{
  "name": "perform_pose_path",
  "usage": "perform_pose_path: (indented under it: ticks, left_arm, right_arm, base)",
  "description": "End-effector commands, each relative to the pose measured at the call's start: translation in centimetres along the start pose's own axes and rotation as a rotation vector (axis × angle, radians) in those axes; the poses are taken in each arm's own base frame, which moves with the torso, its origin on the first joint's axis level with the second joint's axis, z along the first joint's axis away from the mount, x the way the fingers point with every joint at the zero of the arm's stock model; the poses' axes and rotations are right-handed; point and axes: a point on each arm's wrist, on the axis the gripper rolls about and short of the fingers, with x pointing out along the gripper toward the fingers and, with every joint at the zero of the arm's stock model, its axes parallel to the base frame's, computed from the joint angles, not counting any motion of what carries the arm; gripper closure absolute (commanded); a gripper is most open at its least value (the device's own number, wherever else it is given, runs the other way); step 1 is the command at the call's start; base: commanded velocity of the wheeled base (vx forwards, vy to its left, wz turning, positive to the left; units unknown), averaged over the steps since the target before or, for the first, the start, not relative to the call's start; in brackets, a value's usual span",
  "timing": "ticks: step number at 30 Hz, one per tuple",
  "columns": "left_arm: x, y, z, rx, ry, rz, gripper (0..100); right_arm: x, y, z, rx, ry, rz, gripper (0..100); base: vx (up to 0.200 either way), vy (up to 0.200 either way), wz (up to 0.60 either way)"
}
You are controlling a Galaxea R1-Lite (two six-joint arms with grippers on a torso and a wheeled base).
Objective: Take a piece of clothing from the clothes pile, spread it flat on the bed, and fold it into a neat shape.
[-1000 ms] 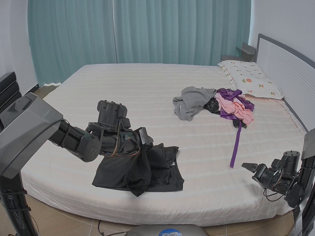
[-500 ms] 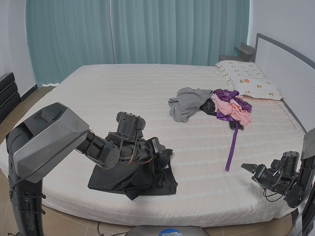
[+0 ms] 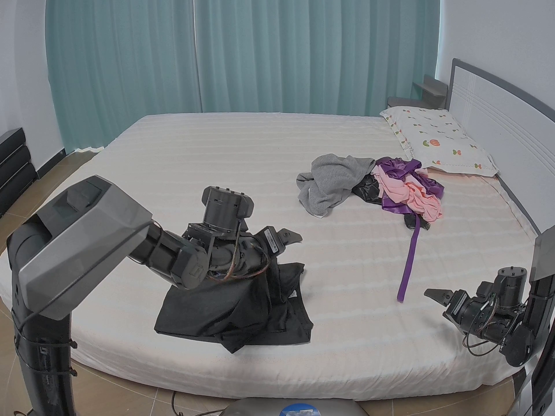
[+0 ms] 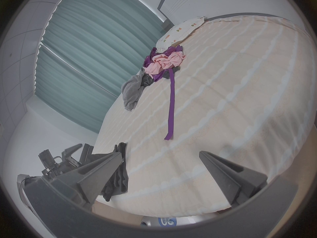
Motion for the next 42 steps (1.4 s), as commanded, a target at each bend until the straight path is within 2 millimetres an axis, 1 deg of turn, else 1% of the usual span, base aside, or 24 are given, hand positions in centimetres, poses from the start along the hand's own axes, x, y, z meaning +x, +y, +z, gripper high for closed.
perform_pose_path:
  ticks: [1, 3, 6, 9, 10, 12, 14, 16, 19, 21, 23, 25, 26, 27, 29, 30, 34, 36, 41, 42]
  left_arm:
    - [-2.8, -1.0, 3.0, -0.045, -0.082, -0.053, 0]
    - [-3.5, -1.3, 3.5, -0.045, -0.096, -0.063, 0]
    - [-3.4, -1.4, 3.2, -0.036, -0.080, -0.058, 0]
    - [-3.0, -1.7, 2.3, 0.016, -0.044, -0.043, 0]
    - [-2.7, -2.0, 1.5, 0.049, -0.016, -0.031, 0]
    - [-1.9, -2.2, 0.5, 0.099, -0.002, -0.024, 0]
    - [-1.1, -1.9, 0.0, 0.131, -0.002, 0.002, 0]
    - [0.0, -1.8, -1.0, 0.181, -0.027, 0.066, 0]
    - [0.3, -2.1, -2.0, 0.195, -0.035, 0.100, 0]
    - [0.1, -2.2, -2.0, 0.191, -0.033, 0.100, 0]
    - [-0.3, -1.9, -1.5, 0.182, -0.051, 0.112, 0]
    - [-1.3, -1.8, -0.6, 0.158, -0.073, 0.116, 0]
    - [-1.6, -1.7, -0.5, 0.152, -0.075, 0.117, 0]
    - [-2.8, -1.0, 0.4, 0.104, -0.091, 0.125, 0]
    - [-3.5, -0.6, 0.7, 0.067, -0.099, 0.131, 0]
    - [-4.3, 0.2, 1.2, -0.013, -0.114, 0.144, 0]
    - [-5.9, 2.5, 1.3, -0.143, -0.087, 0.157, 0]
    - [-6.4, 3.5, 1.3, -0.181, -0.064, 0.152, 0]
    - [-8.5, 7.5, 1.2, -0.352, 0.008, 0.087, 0]
    - [-8.6, 7.8, 1.2, -0.360, 0.012, 0.080, 0]
  right_arm:
    - [-0.2, 0.0, -0.4, -0.001, 0.015, -0.005, 0]
    - [-0.2, -0.1, -0.4, -0.001, 0.016, -0.006, 0]
    - [-0.2, -0.1, -0.4, -0.001, 0.016, -0.006, 0]
    - [-0.2, -0.1, -0.4, -0.001, 0.018, -0.006, 0]
    - [-0.2, 0.0, -0.5, -0.004, 0.021, -0.004, 0]
    - [-0.2, 0.0, -0.5, -0.003, 0.022, -0.005, 0]
    - [-0.2, 0.0, -0.5, -0.003, 0.022, -0.005, 0]
    - [-0.2, 0.0, -0.5, -0.003, 0.022, -0.005, 0]
    - [-0.2, 0.0, -0.5, -0.003, 0.023, -0.006, 0]
    - [-0.2, 0.0, -0.5, -0.003, 0.023, -0.006, 0]
    - [-0.2, 0.0, -0.5, -0.003, 0.023, -0.006, 0]
    - [-0.2, 0.0, -0.6, -0.004, 0.025, -0.006, 0]
    - [-0.2, 0.0, -0.6, -0.004, 0.025, -0.006, 0]
    - [-0.2, 0.0, -0.6, -0.004, 0.026, -0.005, 0]
    - [-0.1, 0.0, -0.6, -0.004, 0.029, -0.005, 0]
    - [-0.1, 0.1, -0.8, -0.008, 0.036, 0.001, 0]
    - [0.0, 0.5, -1.1, -0.021, 0.050, 0.014, 0]
    - [0.0, 0.7, -1.3, -0.028, 0.054, 0.025, 0]
    - [0.1, 1.6, -2.1, -0.060, 0.085, 0.054, 0]
    - [0.2, 1.6, -2.1, -0.062, 0.086, 0.057, 0]
  base:
    - [0.000, 0.000, 0.00]
    - [0.000, 0.000, 0.00]
    - [0.000, 0.000, 0.00]
    - [0.000, 0.000, 0.00]
    - [0.000, 0.000, 0.00]
    - [0.000, 0.000, 0.00]
    - [0.000, 0.000, 0.00]
    - [0.000, 0.000, 0.00]
    - [0.000, 0.000, 0.00]
    - [0.000, 0.000, 0.00]
    - [0.000, 0.000, 0.00]
    - [0.000, 0.000, 0.00]
    - [0.000, 0.000, 0.00]
    - [0.000, 0.000, 0.00]
    - [0.000, 0.000, 0.00]
    - [0.000, 0.000, 0.00]
    - [0.000, 0.000, 0.00]
    - [0.000, 0.000, 0.00]
    - [0.000, 0.040, 0.00]
    - [0.000, 0.200, 0.00]
